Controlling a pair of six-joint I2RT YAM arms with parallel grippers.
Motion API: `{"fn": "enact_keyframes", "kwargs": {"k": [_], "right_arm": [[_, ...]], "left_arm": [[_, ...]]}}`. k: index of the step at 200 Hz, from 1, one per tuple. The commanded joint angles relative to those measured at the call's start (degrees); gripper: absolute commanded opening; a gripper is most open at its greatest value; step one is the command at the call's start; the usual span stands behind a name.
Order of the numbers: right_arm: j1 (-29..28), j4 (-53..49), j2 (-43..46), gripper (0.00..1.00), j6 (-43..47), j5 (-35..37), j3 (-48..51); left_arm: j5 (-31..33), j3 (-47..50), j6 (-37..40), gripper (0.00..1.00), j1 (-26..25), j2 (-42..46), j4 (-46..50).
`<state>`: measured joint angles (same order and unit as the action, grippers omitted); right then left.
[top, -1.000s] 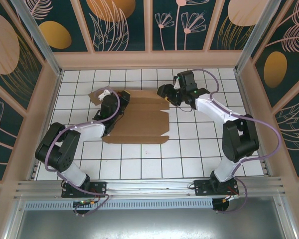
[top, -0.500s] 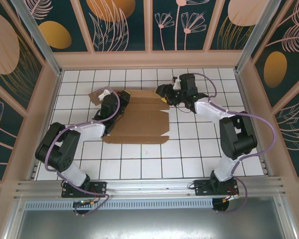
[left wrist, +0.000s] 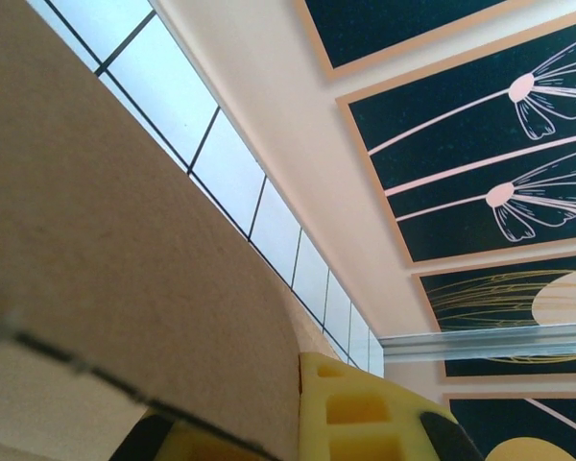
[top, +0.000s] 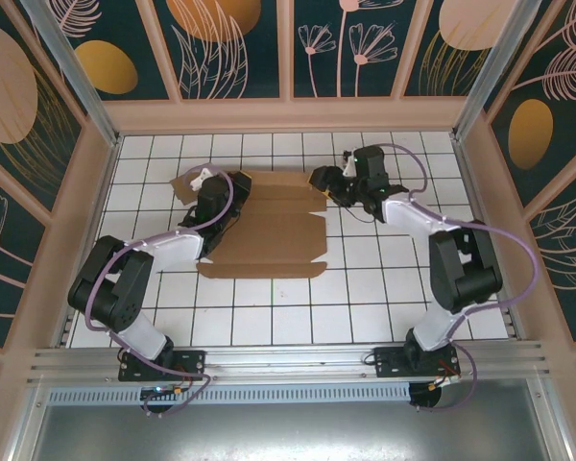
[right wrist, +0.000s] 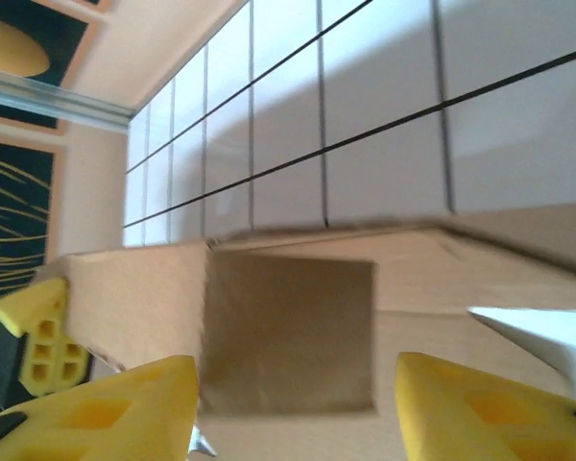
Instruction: Fold the paper box
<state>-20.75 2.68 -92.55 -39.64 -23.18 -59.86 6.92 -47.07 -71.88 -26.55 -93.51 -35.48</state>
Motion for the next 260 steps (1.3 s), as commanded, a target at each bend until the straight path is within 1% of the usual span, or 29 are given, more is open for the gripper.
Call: {"fn": "enact_keyframes", "kwargs": {"k": [1,20,44,58,75,91,109,155,177,185,200,230,260], "right_arm": [[0.1,-2.7,4.1,0.51,6.7,8.6,5.4],[-0.7,-5.0,1.5,0.46,9.5,11.2,5.8],[-2.5,-3.9,-2.3,0.46,10.9,13.2,5.8],[-3.1,-3.5,-5.9,0.45,11.1,14.4,4.4],[-3.7,-3.1,-10.1,0.40,11.8,15.3,1.8],[-4.2,-3.6,-13.5,0.40,13.2,17.1,-1.2],[-4.8,-4.0,-16.1,0.46,14.7,20.9,-3.9],[-4.8,-4.1,-21.6,0.48,17.1,26.6,-8.4],[-4.2,-2.7,-23.5,0.51,16.8,24.3,-9.0],[-4.0,-1.3,-24.0,0.52,16.6,20.7,-8.8],[-3.7,0.9,-24.8,0.52,15.6,16.7,-8.7],[-3.4,9.2,-23.3,0.52,12.3,6.6,-5.5],[-2.8,15.0,-21.4,0.50,8.7,0.4,-3.5]], "left_arm": [[1.7,-1.6,0.4,0.00,0.1,-1.7,4.4],[1.1,-2.2,0.0,0.00,0.1,-2.5,4.2],[1.0,-2.4,-0.2,0.00,0.2,-2.7,4.3],[1.1,-2.5,-0.1,0.00,0.2,-2.6,4.6],[1.0,-2.9,0.0,0.00,0.4,-2.3,5.4],[0.6,-3.4,0.0,0.00,0.5,-2.4,6.3],[0.1,-3.6,0.0,0.00,0.5,-2.6,6.5],[-0.4,-3.5,-0.3,0.00,0.6,-2.6,6.5],[-0.6,-3.3,-0.4,0.00,0.5,-2.5,6.5],[-0.6,-3.3,-0.5,0.00,0.5,-2.5,6.4],[-0.8,-3.1,-0.7,0.00,0.5,-2.8,6.2],[-1.2,-2.2,-1.6,0.00,0.5,-3.0,5.4],[-1.2,-1.8,-1.6,0.00,0.5,-2.7,5.3]]}}
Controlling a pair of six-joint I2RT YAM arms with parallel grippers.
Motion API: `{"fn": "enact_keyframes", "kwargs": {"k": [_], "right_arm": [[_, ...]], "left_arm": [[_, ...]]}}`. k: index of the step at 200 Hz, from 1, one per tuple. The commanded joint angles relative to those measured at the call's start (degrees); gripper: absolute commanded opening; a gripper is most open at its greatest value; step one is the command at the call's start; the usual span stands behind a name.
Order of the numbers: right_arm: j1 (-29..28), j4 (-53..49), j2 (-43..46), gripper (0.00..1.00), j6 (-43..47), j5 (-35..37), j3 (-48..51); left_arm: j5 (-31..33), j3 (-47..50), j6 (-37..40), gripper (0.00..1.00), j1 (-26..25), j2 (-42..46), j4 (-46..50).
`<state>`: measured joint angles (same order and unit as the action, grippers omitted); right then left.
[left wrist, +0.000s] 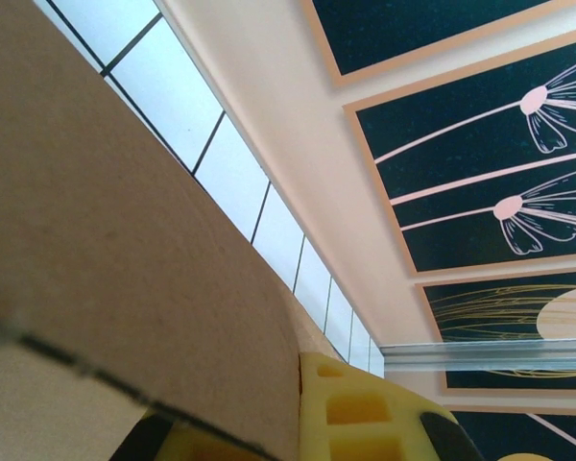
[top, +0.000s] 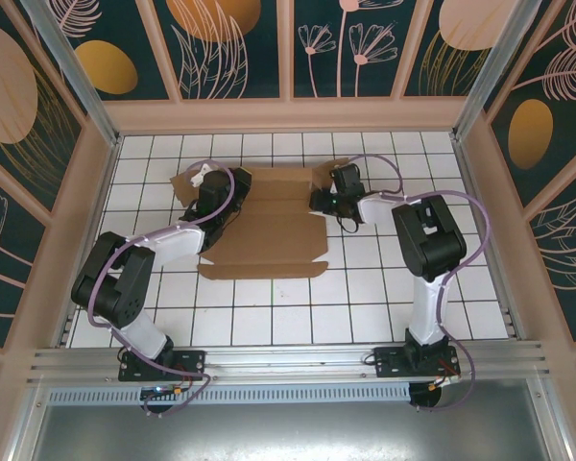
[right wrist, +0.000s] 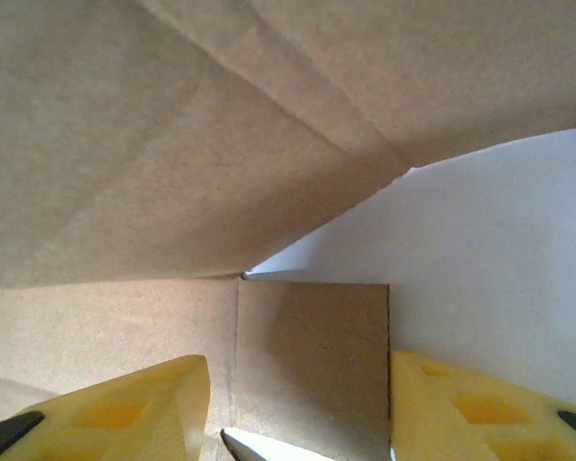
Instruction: Fold the paper box
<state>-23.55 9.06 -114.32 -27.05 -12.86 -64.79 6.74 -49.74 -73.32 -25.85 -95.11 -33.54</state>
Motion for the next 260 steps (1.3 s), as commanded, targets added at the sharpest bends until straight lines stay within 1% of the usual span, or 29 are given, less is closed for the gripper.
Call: {"fn": "enact_keyframes", "kwargs": {"k": [1,54,90,125,187,218,241,260], "right_arm": [[0.1,8.7,0.4,0.50,-4.0,-10.1,1.5],[0.8,15.1,3.6,0.46,-8.8,-14.0,4.7],[0.3,19.0,2.0,0.45,-13.0,-18.7,4.8],[-1.9,22.1,0.2,0.46,-15.7,-18.4,5.0],[-5.4,26.5,-6.2,0.47,-22.3,-14.4,3.0],[-6.2,26.4,-8.7,0.47,-24.5,-13.1,2.1],[-5.5,27.3,-6.9,0.48,-24.1,-13.1,3.3],[-4.4,25.9,-3.2,0.52,-21.2,-13.9,4.4]], "left_arm": [[-1.0,0.8,-0.1,0.00,-0.2,-1.1,3.3],[-0.6,1.4,-0.3,0.00,-0.1,0.0,3.7],[-0.9,1.9,-0.4,0.00,-0.2,0.2,3.4],[-0.7,2.2,-0.6,0.00,-0.2,0.5,3.3],[-1.5,1.6,-1.1,0.00,-0.1,0.0,3.3],[-1.6,1.7,-1.5,0.00,-0.2,-0.1,3.3],[-1.2,1.6,-1.5,0.00,-0.1,0.2,3.6],[-0.8,1.6,-1.1,0.00,-0.1,0.5,4.0]]}}
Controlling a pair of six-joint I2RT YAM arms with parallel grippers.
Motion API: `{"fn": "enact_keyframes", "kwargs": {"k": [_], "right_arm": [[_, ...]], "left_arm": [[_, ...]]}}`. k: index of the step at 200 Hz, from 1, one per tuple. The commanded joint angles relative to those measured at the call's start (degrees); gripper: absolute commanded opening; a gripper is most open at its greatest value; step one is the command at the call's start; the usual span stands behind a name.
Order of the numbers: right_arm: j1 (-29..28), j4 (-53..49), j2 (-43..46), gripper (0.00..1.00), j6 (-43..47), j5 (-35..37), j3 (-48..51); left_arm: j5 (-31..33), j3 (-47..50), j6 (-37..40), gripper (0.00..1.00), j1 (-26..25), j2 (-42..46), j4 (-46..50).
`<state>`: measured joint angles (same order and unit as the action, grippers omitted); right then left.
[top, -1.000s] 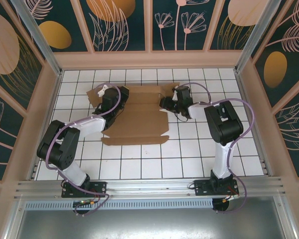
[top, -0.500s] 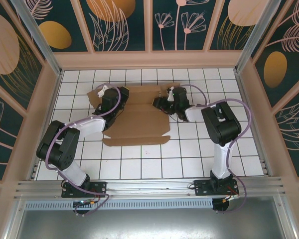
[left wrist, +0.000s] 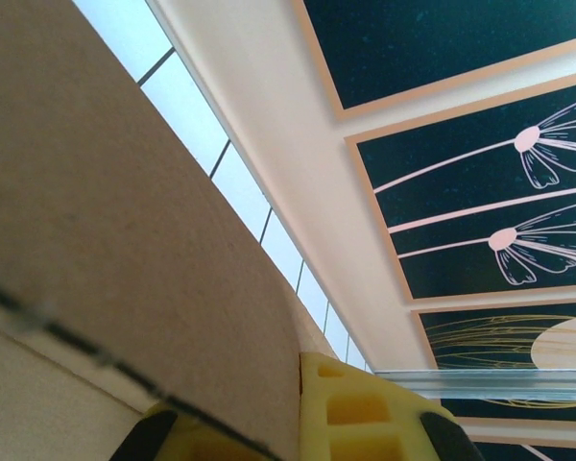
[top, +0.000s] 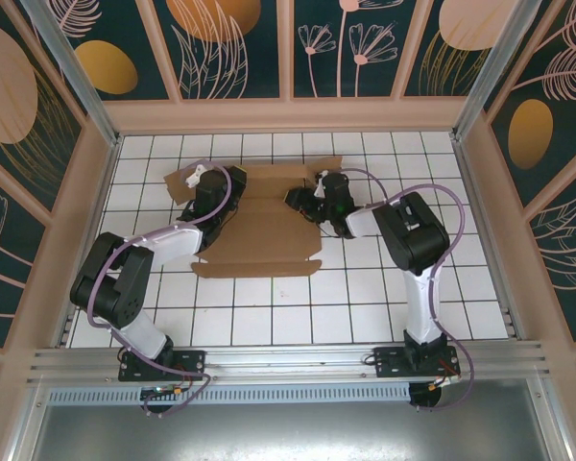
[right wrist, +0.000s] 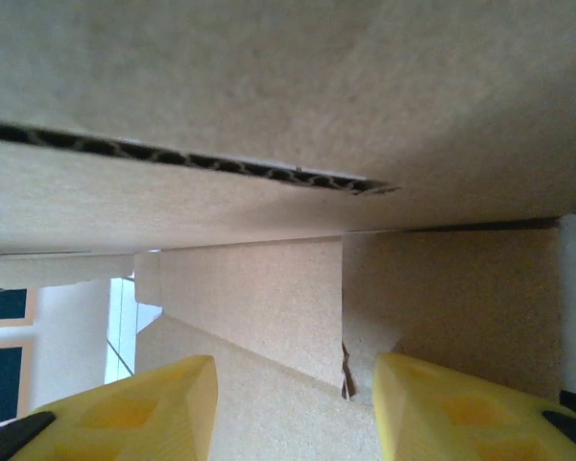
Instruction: Fold the paper box
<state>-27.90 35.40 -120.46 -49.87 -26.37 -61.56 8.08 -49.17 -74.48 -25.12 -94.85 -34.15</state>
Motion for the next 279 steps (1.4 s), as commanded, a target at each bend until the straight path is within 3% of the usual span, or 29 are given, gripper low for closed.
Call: {"fn": "enact_keyframes", "kwargs": {"k": [1,54,93,122,140,172,209,236,279], "right_arm": [[0.0,-0.7,3.2,0.52,1.8,-0.4,1.3],[4.5,-12.9,18.1,0.60,15.9,-0.9,7.0],[9.3,-11.3,33.0,0.60,23.9,-5.2,16.4],[14.9,-9.7,40.8,0.53,25.3,1.0,20.3],[18.6,-12.8,38.2,0.48,27.2,8.0,17.6],[21.2,-24.8,24.4,0.44,36.0,13.7,4.1],[19.4,-28.7,13.7,0.35,44.9,6.0,-3.9],[16.2,-28.5,14.2,0.33,49.6,3.0,-2.9],[13.0,-25.1,17.6,0.37,49.9,2.0,0.9]], "left_arm": [[-2.0,1.0,0.0,0.00,-0.9,0.3,4.7],[-0.7,1.0,1.2,0.00,-0.8,1.1,5.6],[-0.8,0.6,1.0,0.00,-0.5,0.5,5.6],[-1.2,0.1,1.2,0.00,-0.5,0.4,5.6],[-1.4,0.1,1.2,0.00,-0.5,0.4,5.7],[-1.7,0.0,1.4,0.00,-0.5,0.7,6.0],[-1.9,-0.2,1.0,0.00,-0.5,0.5,6.1],[-1.9,-1.8,1.3,0.00,-0.4,0.2,7.3],[-1.6,-5.5,0.3,0.00,-0.1,-2.1,8.4]]}}
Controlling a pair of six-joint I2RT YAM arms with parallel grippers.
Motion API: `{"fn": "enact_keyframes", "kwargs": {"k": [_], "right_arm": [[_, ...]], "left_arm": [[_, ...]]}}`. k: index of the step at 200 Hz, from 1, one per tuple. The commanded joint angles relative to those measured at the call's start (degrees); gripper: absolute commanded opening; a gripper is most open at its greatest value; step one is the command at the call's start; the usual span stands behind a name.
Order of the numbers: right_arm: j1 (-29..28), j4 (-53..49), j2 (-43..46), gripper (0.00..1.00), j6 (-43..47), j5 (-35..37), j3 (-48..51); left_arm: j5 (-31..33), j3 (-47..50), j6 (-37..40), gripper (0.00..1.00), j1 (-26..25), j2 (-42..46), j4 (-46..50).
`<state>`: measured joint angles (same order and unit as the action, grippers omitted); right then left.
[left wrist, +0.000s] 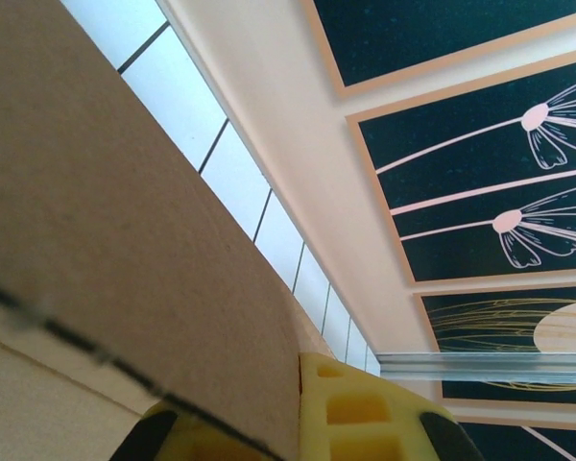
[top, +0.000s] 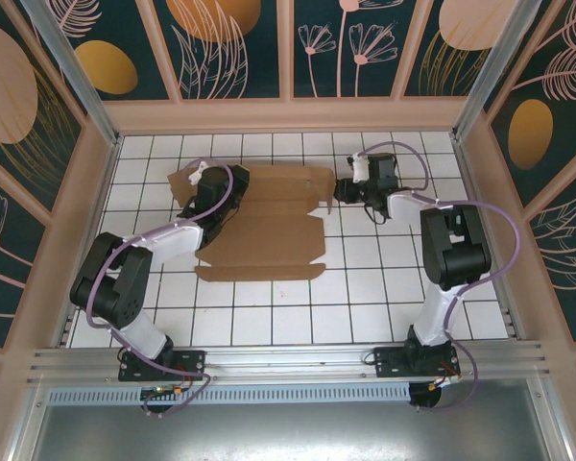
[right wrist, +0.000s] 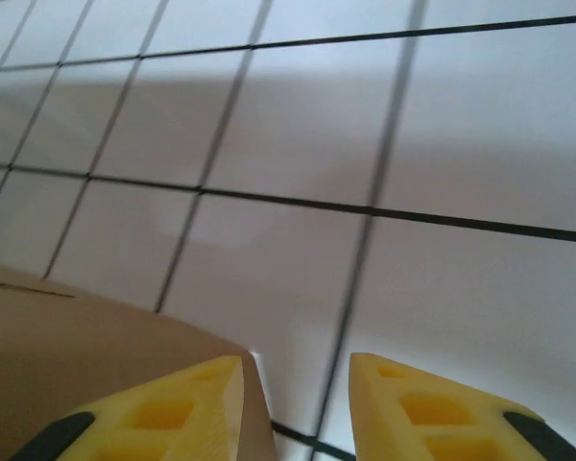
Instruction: Fold the paper box
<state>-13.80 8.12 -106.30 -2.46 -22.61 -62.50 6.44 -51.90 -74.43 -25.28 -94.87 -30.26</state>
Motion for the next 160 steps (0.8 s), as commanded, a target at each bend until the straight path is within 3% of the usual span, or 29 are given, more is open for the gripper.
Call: {"fn": "enact_keyframes", "kwargs": {"k": [1,27,64,133,160], "right_arm": [[-1.2,2.1,3.4,0.37,2.5,-1.8,1.9],[-1.7,4.2,5.4,0.39,1.9,-1.4,4.6],[-1.7,8.1,6.4,0.45,1.7,-7.1,7.1],[1.6,15.5,6.4,0.42,1.9,-18.0,6.8],[8.6,31.5,12.2,0.40,-6.8,-21.7,14.1]], "left_arm": [[0.1,-2.9,0.3,0.00,0.1,-2.1,4.6],[0.0,-5.0,-1.7,0.00,0.7,-3.0,4.9],[-1.2,-8.0,-2.5,0.00,1.3,-6.7,5.5],[-5.6,-12.1,-2.1,0.00,3.3,-10.7,6.0],[-7.1,-12.4,0.1,0.00,3.4,-10.5,5.3]]}}
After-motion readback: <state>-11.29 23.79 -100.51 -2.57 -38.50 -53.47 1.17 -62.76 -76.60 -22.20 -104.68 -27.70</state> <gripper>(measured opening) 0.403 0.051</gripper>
